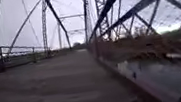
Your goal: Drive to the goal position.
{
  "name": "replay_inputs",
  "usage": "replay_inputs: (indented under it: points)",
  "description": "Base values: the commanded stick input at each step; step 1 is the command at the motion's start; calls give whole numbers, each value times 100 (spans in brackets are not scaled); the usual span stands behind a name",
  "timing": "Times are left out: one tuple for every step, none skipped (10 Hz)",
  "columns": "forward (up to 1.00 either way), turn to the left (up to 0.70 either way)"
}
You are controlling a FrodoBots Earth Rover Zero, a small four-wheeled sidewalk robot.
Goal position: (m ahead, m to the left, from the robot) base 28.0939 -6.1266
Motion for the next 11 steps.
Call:
replay_inputs:
  points:
    - [100, 0]
    - [100, 1]
    - [100, 3]
    - [100, 29]
    - [100, 38]
    - [100, 11]
    - [100, 0]
    - [100, 0]
    - [100, 0]
    - [100, 0]
    - [100, 0]
